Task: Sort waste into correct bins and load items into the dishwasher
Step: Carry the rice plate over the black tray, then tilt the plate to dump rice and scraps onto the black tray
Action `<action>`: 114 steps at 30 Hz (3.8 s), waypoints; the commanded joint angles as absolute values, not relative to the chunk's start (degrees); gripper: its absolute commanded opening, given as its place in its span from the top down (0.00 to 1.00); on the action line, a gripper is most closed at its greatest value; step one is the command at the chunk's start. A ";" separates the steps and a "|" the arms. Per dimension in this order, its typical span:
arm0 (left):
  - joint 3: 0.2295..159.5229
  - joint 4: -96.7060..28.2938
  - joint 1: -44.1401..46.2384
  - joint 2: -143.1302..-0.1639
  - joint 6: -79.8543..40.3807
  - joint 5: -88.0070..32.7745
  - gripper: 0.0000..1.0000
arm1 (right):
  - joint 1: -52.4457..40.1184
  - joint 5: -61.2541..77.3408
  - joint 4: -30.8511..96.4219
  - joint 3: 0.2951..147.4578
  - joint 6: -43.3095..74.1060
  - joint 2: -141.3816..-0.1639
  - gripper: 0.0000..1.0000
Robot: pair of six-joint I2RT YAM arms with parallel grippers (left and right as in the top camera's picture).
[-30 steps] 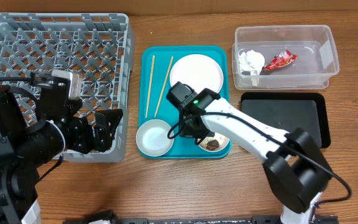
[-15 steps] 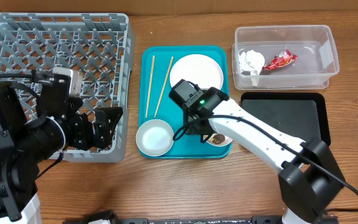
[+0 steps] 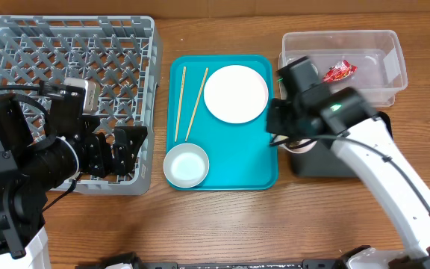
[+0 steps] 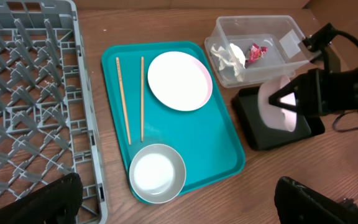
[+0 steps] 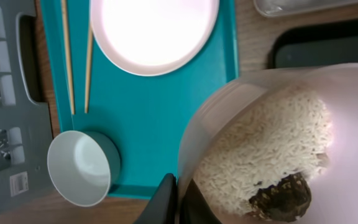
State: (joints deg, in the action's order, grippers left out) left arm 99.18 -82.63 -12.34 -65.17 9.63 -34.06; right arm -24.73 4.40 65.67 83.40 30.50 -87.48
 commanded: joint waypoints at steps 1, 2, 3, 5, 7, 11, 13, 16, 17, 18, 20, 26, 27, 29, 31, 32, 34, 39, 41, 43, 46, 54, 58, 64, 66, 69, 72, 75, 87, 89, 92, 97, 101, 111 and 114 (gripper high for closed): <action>100.33 -82.52 -11.97 -65.30 10.26 -33.93 0.00 | -18.48 17.96 65.25 81.84 20.58 -87.66 0.96; 100.33 -82.52 -11.97 -65.32 10.26 -33.93 0.00 | -16.40 21.63 64.84 80.51 18.63 -87.66 0.96; 100.33 -82.52 -11.97 -65.39 10.26 -33.93 0.00 | -14.61 24.23 64.49 79.29 17.47 -87.74 0.96; 100.33 -82.52 -11.97 -65.60 10.26 -33.93 0.00 | -11.05 28.58 63.05 76.55 15.20 -87.77 0.96; 100.33 -82.52 -11.97 -65.89 10.26 -33.93 0.00 | -7.27 32.62 60.47 73.34 13.85 -87.77 0.96; 100.33 -82.52 -11.97 -66.02 10.26 -33.93 0.00 | 0.05 45.04 54.50 67.42 8.01 -87.77 0.96; 100.33 -82.52 -11.97 -66.06 10.26 -33.93 0.00 | 3.79 51.70 52.05 64.66 5.74 -87.77 0.96; 100.33 -82.52 -11.97 -66.37 10.26 -33.93 0.00 | 8.82 58.92 49.95 61.60 4.95 -87.77 0.96; 100.33 -82.52 -11.97 -66.48 10.26 -33.93 0.00 | 10.44 61.78 49.80 60.88 3.75 -87.77 0.96; 100.33 -82.52 -11.97 -66.54 10.26 -33.93 0.00 | 12.12 63.92 49.78 60.20 2.72 -87.77 0.96; 100.33 -82.52 -11.97 -66.65 10.26 -33.93 0.00 | 15.59 65.32 49.98 59.13 1.96 -87.77 0.96; 100.33 -82.52 -11.97 -67.20 10.26 -33.93 0.00 | 21.96 68.29 49.87 55.86 -1.98 -87.77 0.96; 100.33 -82.52 -11.97 -67.40 10.26 -33.93 0.00 | 22.37 69.36 49.34 55.31 -2.04 -87.77 0.96; 100.33 -82.50 -11.97 -67.57 10.26 -33.93 0.00 | 22.63 70.74 48.21 54.78 -2.76 -87.77 0.96; 100.33 -82.52 -11.97 -67.75 10.26 -33.93 0.00 | 22.63 71.66 47.83 54.74 -3.49 -87.77 0.96; 100.33 -82.52 -11.97 -67.83 10.26 -33.93 0.00 | 22.63 72.60 47.81 54.74 -3.53 -87.77 0.96; 100.33 -82.52 -11.97 -68.12 10.26 -33.93 0.00 | 22.63 75.11 47.81 54.74 -5.28 -87.77 0.96; 100.33 -82.52 -11.97 -68.79 10.26 -33.93 0.00 | 22.63 76.18 47.05 54.74 -6.24 -87.77 0.96; 100.33 -82.52 -11.97 -69.01 10.26 -33.93 0.00 | 22.63 76.40 47.20 54.74 -5.80 -87.77 0.96; 100.33 -82.52 -11.97 -69.25 10.26 -33.93 0.00 | 22.63 75.07 47.13 54.74 -5.80 -87.77 0.96; 100.33 -82.52 -11.97 -69.67 10.26 -33.93 0.00 | 22.63 74.13 47.70 54.74 -0.84 -87.77 0.96; 100.33 -82.52 -11.97 -70.19 10.24 -34.02 0.00 | 22.46 79.66 45.04 54.74 -0.80 -87.77 0.96; 100.33 -82.52 -11.97 -70.19 10.26 -33.93 0.00 | 22.81 73.30 44.36 54.74 4.49 -87.83 0.96; 100.33 -82.52 -11.97 -70.19 10.24 -34.11 0.00 | 22.68 75.02 44.29 54.74 2.63 -87.79 0.96; 100.33 -82.52 -11.97 -70.19 10.24 -34.09 0.00 | 22.50 81.17 44.66 54.74 -1.08 -87.74 0.96; 100.33 -82.54 -11.97 -70.19 10.24 -34.11 0.00 | 22.33 78.13 43.83 54.74 -0.69 -87.77 0.96; 100.33 -82.54 -11.97 -70.24 10.24 -34.11 0.00 | 21.71 79.31 45.30 54.74 -1.89 -87.77 0.96; 100.33 -82.54 -11.97 -70.24 10.22 -34.11 0.00 | 21.65 69.19 45.06 54.74 6.15 -87.79 0.96; 100.33 -82.78 -11.97 -70.39 10.24 -34.11 0.00 | 20.43 77.78 41.65 54.81 1.63 -87.79 0.96; 100.33 -82.81 -11.97 -70.39 10.24 -34.11 0.00 | 20.64 73.52 42.57 54.81 8.80 -87.99 0.96; 100.33 -83.40 -11.97 -70.39 10.24 -34.09 0.00 | 20.47 80.64 43.72 54.81 -0.43 -87.59 0.96; 100.33 -83.72 -11.97 -70.39 10.26 -34.06 0.00 | 20.23 85.60 43.00 54.81 -0.56 -87.39 0.96; 100.33 -83.74 -11.97 -70.39 10.26 -34.06 0.00 | 19.70 81.78 41.60 55.72 1.63 -86.87 0.96; 100.33 -83.55 -11.97 -70.39 10.24 -34.09 0.00 | 4.80 44.42 54.70 67.90 7.05 -80.47 0.96; 100.33 -83.59 -11.97 -70.39 10.24 -34.11 0.00 | -3.16 31.35 56.47 70.70 9.04 -79.83 0.96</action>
State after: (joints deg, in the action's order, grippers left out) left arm 99.18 -83.61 -12.34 -70.26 9.63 -34.04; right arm 2.02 50.15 55.96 67.72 6.70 -81.67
